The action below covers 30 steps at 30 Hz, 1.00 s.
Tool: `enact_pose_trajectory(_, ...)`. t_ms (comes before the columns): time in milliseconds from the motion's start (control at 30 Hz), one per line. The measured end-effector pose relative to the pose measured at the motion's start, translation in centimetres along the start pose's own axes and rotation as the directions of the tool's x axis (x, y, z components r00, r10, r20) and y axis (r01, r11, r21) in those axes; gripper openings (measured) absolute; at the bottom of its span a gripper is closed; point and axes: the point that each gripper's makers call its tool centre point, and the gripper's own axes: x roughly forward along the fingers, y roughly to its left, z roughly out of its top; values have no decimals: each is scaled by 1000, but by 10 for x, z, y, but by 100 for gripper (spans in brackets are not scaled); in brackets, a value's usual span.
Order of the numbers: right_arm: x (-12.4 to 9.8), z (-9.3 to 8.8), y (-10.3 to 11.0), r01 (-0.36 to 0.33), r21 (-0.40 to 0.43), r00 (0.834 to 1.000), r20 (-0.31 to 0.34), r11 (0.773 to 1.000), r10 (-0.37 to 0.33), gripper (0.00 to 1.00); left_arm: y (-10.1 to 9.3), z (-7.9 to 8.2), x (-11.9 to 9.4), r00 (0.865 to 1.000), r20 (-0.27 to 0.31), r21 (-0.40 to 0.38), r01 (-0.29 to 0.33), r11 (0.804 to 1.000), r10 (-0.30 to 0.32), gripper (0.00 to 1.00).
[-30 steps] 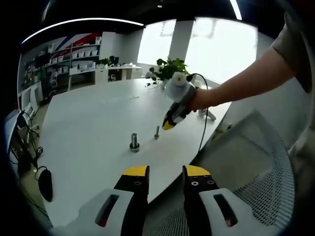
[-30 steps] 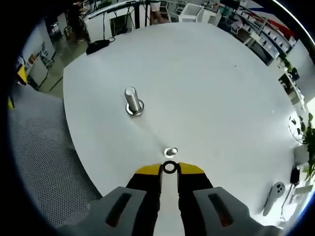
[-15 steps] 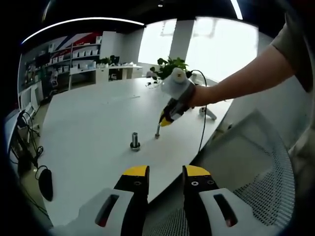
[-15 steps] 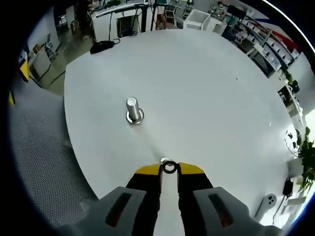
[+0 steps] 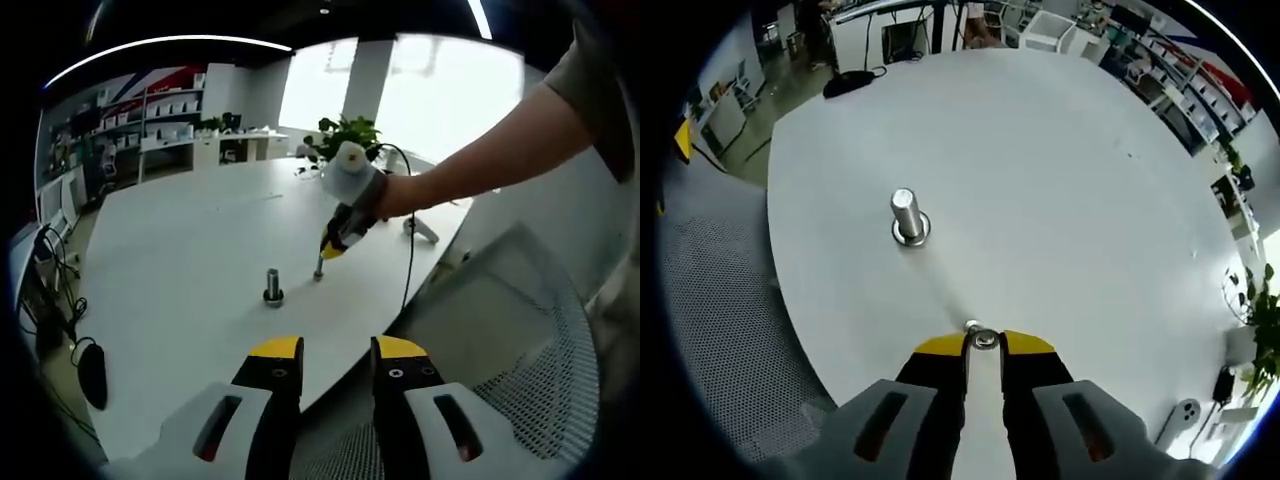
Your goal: Place the washer onto the threaded stud by aligning its center hole with the stud, sliding it down to the base, and recovering from edge contact or off-axis alignment until the washer reaches the visible bottom stop.
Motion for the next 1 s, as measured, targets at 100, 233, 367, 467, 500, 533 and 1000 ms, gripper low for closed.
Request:
enact_pose_trajectory(100, 1, 2, -2, -1, -3, 1000, 0, 1000, 1, 14, 0, -1, 0, 1000, -3, 0, 1, 1000, -1, 25)
enact_pose_trajectory(233, 1, 5, 0, -4, -11, 1000, -4, 1000, 4, 14, 1, 0, 0, 1000, -1, -2, 0, 1000, 0, 25)
enact_pose_trajectory(367, 3, 0, 5, -14, -46, 1000, -24, 999, 13, 14, 1, 0, 0, 1000, 2, -5, -3, 1000, 3, 25)
enact_pose_trajectory(467, 6, -2, 4, -22, -50, 999, -38, 998, 20, 14, 1, 0, 0, 1000, 0, -3, -1, 1000, 1, 25)
enact_pose_trajectory(500, 6, -1, 4, -23, -54, 999, -39, 998, 21, 14, 0, -1, 1, 1000, -2, -2, 1, 1000, -1, 25)
enact_pose_trajectory(533, 7, 0, 3, -23, -54, 999, -39, 998, 21, 14, 0, -1, 1, 1000, -3, -2, 2, 1000, -2, 25)
enact_pose_trajectory(1000, 35, -2, 3, -70, -42, 994, -92, 997, 65, 9, 0, -4, 1, 1000, -21, -9, 6, 1000, -6, 24)
